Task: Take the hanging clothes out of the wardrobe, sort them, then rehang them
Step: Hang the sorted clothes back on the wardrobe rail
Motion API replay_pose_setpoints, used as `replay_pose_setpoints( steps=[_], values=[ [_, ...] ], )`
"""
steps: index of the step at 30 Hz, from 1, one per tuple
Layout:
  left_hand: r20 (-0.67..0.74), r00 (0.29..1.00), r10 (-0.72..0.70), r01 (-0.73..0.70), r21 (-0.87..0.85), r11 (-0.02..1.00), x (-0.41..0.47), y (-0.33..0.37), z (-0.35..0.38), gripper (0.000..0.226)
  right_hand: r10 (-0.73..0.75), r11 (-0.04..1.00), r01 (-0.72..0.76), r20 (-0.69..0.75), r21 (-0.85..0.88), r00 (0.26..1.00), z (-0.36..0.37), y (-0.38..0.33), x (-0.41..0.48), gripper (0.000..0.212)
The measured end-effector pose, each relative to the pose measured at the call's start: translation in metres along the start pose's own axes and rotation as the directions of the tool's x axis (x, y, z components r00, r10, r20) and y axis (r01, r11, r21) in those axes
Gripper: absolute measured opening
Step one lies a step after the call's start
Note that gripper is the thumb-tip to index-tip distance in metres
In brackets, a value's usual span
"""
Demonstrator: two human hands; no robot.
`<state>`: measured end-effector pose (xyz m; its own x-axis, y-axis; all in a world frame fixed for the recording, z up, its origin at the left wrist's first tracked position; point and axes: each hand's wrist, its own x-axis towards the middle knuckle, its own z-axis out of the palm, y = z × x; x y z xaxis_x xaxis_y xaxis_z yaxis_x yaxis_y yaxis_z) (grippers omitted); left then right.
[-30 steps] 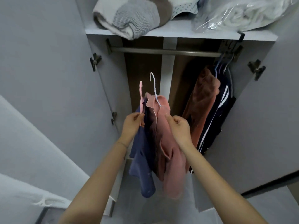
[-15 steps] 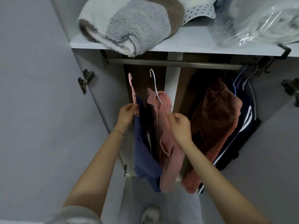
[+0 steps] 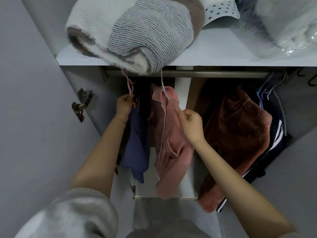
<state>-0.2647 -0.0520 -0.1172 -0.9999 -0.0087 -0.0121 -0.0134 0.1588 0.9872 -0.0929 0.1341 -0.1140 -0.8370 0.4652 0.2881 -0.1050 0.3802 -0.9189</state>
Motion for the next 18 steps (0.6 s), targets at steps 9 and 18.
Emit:
replay_pose_setpoints(
  steps=[9,18],
  values=[
    [-0.138,0.986,-0.093,0.089,-0.040,0.995,0.030,-0.034,-0.024,0.039,-0.015,1.000,0.016,0.039,-0.026,0.999,0.019,0.008,0.018,0.057],
    [-0.233,0.970,-0.075,0.066,-0.045,0.997,0.035,-0.036,-0.036,0.036,-0.075,0.996,0.079,0.083,-0.045,0.994,0.045,0.000,0.031,0.054]
  ],
)
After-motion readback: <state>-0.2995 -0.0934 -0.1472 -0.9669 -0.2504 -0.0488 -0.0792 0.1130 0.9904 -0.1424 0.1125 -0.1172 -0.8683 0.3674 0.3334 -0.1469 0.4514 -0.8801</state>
